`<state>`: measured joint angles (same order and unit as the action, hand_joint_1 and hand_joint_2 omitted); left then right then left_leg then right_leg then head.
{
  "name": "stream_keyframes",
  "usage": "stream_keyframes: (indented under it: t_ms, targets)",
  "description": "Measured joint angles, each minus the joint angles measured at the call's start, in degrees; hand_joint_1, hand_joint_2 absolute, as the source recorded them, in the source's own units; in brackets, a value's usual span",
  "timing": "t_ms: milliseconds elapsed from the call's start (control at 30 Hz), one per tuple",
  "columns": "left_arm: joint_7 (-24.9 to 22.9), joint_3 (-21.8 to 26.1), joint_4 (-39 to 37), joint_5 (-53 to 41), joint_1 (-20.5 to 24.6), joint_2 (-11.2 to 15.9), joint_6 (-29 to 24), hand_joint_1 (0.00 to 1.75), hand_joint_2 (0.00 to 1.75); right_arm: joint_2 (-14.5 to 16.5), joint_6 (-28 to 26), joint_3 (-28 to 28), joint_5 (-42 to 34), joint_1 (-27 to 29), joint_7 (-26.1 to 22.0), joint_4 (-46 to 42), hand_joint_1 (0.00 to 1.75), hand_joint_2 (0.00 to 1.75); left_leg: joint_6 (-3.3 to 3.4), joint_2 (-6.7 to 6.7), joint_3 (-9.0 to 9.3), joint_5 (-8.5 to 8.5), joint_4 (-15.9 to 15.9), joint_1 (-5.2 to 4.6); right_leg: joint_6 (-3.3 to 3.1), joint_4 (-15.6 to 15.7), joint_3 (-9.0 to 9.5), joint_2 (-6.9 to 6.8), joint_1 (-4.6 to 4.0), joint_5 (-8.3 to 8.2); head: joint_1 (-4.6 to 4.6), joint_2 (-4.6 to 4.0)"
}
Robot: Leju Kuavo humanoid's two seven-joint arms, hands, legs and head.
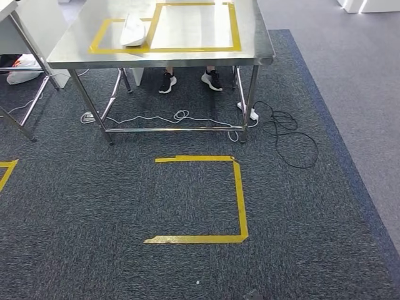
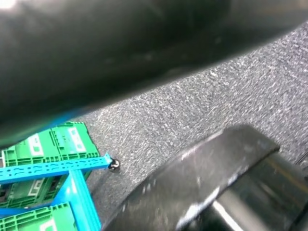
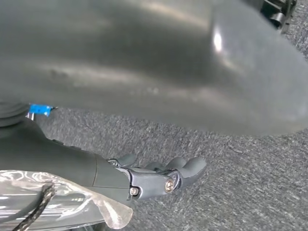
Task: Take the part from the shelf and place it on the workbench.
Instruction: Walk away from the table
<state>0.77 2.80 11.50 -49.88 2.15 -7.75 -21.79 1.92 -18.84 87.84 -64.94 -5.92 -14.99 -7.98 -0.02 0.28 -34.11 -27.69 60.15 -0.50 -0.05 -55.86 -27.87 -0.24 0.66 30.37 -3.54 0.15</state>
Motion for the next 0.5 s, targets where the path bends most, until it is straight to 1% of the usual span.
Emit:
stream_keyframes:
  t_ms: [33, 67, 100, 133, 167, 200, 233, 267, 300, 333, 367, 433, 467, 500]
  targets:
    - [0.00, 0.01, 0.00, 0.00, -0.01, 0.01, 0.00, 0.00, 0.00, 0.00, 0.03, 0.00, 0.00, -0.02, 0.00, 0.00, 0.00, 0.00, -0.38, -0.05, -1.13, -2.26, 3.04, 0.15, -0.26, -0.01, -0.28, -0.07, 0.04, -0.34, 0.10, 0.00]
    - [0.00, 0.01, -0.01, 0.00, -0.01, 0.01, 0.00, 0.00, 0.00, 0.00, 0.05, 0.00, -0.01, 0.01, 0.01, 0.00, 0.00, 0.00, -0.69, -0.05, -2.51, -4.71, 6.98, 0.29, -0.37, -0.06, -0.56, -0.12, 0.02, -0.63, 0.19, 0.00]
    - [0.00, 0.01, -0.01, 0.00, -0.04, 0.01, 0.00, 0.00, 0.00, 0.00, 0.08, 0.00, -0.02, 0.07, 0.02, 0.00, 0.00, 0.00, -0.90, -0.05, -3.76, -6.67, 10.79, 0.43, -0.37, -0.15, -0.85, -0.17, 0.01, -0.91, 0.20, 0.00]
    - [0.00, 0.02, -0.02, 0.00, -0.09, 0.01, 0.01, 0.00, 0.00, 0.00, 0.10, 0.00, -0.03, 0.12, 0.04, 0.00, 0.00, 0.00, -1.03, -0.05, -4.39, -7.66, 13.36, 0.56, -0.33, -0.26, -1.16, -0.21, 0.01, -1.17, 0.20, 0.00]
    - [0.00, 0.02, -0.02, 0.00, -0.15, 0.01, 0.01, 0.00, 0.00, 0.00, 0.09, 0.00, -0.03, 0.15, 0.06, 0.00, 0.00, 0.00, -1.07, -0.05, -4.07, -7.46, 13.80, 0.67, -0.27, -0.40, -1.49, -0.23, 0.01, -1.38, 0.20, 0.00]
    - [0.00, 0.02, -0.02, 0.00, -0.19, 0.02, 0.01, 0.00, 0.00, 0.00, 0.09, 0.00, -0.04, 0.15, 0.07, 0.00, 0.00, 0.00, -1.01, -0.05, -2.62, -6.12, 11.81, 0.77, -0.20, -0.53, -1.77, -0.22, 0.01, -1.54, 0.21, 0.00]
    - [0.00, 0.02, -0.02, 0.00, -0.21, 0.03, 0.01, 0.00, 0.00, 0.00, 0.08, 0.00, -0.05, 0.15, 0.08, 0.00, 0.00, 0.00, -0.86, -0.05, -0.42, -4.17, 8.12, 0.83, -0.11, -0.63, -1.94, -0.20, 0.01, -1.65, 0.21, 0.00]
    - [0.00, 0.02, -0.02, 0.00, -0.20, 0.04, 0.00, 0.00, 0.00, 0.00, 0.08, 0.00, -0.05, 0.12, 0.08, 0.00, 0.00, 0.00, -0.65, -0.08, 1.86, -2.61, 4.05, 0.82, 0.04, -0.71, -2.07, -0.19, -0.05, -1.74, 0.20, 0.00]
    - [0.00, 0.02, -0.02, 0.00, -0.18, 0.05, 0.00, 0.00, 0.00, 0.00, 0.09, 0.00, -0.05, 0.06, 0.08, 0.00, 0.00, 0.00, -0.38, -0.11, 3.66, -1.53, 0.49, 0.76, 0.25, -0.84, -2.24, -0.17, -0.14, -1.83, 0.19, 0.00]
    - [0.00, 0.02, -0.02, 0.00, -0.14, 0.04, 0.01, 0.00, 0.00, 0.00, 0.09, 0.00, -0.04, 0.00, 0.08, 0.00, 0.00, 0.00, -0.08, -0.13, 4.60, -1.20, -1.69, 0.69, 0.54, -0.95, -2.51, -0.18, -0.24, -1.98, 0.17, 0.00]
    - [0.00, 0.02, -0.02, -0.01, -0.12, 0.03, 0.03, 0.00, 0.00, 0.00, 0.10, 0.00, -0.04, -0.04, 0.10, 0.00, 0.00, 0.00, 0.22, -0.16, 4.78, -1.35, -2.58, 0.59, 0.90, -1.00, -2.82, -0.20, -0.30, -2.18, 0.13, 0.00]
    - [0.00, 0.02, -0.02, -0.01, -0.21, -0.02, 0.10, 0.00, 0.00, 0.00, 0.10, 0.00, -0.04, -0.03, 0.13, 0.00, 0.00, 0.00, 1.01, -0.14, 4.47, -1.14, -3.11, 0.58, 1.62, -1.07, -3.32, -0.23, -0.22, -2.43, 0.11, 0.00]
    - [0.00, 0.02, -0.02, -0.01, -0.27, -0.04, 0.13, 0.00, 0.00, 0.00, 0.10, 0.00, -0.04, 0.00, 0.15, 0.00, 0.00, 0.00, 1.44, -0.08, 4.36, -0.84, -3.33, 0.61, 1.92, -1.55, -3.68, -0.17, -0.13, -1.96, 0.09, 0.00]
    - [0.00, 0.02, -0.02, -0.01, -0.29, -0.08, 0.15, 0.00, 0.00, 0.00, 0.09, 0.00, -0.03, 0.00, 0.16, 0.00, 0.00, 0.00, 1.88, -0.03, 4.22, -0.53, -3.55, 0.65, 2.13, -3.06, -4.43, -0.09, -0.09, -0.77, 0.07, 0.00]
